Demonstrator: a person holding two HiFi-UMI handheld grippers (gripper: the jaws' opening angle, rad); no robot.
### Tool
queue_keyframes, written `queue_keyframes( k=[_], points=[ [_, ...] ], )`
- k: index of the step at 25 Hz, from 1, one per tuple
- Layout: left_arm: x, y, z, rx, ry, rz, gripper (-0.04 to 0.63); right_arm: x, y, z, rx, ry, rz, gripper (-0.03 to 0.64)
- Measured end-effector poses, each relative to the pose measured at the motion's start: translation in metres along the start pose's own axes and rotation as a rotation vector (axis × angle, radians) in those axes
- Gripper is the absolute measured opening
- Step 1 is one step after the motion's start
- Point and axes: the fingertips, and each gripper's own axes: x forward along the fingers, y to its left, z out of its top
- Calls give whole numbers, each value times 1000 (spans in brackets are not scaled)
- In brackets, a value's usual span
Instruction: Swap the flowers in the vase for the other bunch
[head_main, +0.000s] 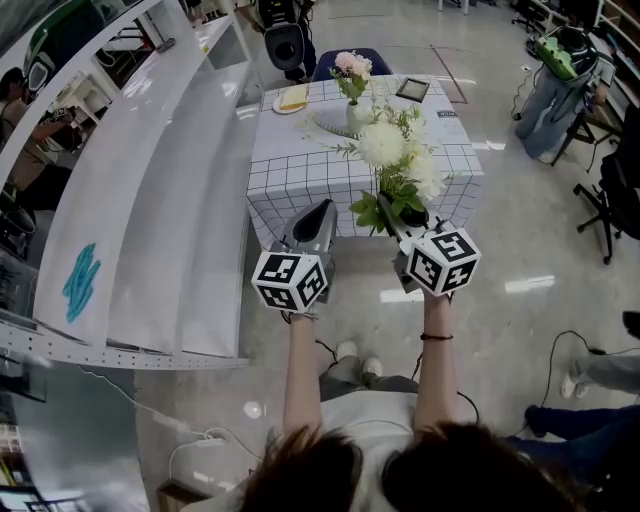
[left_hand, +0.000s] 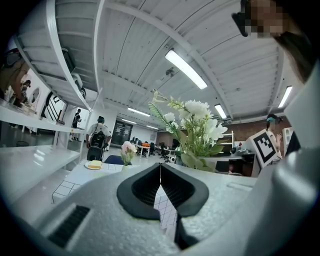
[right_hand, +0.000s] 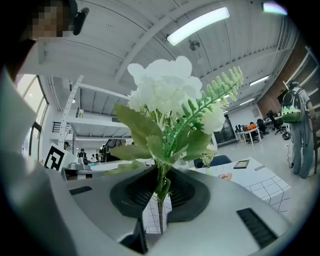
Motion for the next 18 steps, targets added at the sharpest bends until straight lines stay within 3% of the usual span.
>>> queue_keyframes(
  k=[7,18],
  points=[
    [8,2,-4,6,17,-12,12,6,-10,-2,16,2,-18,55],
    [40,43,-11,-30,34,-24,12,43,-29,-9,16,23,-27,55]
  ],
)
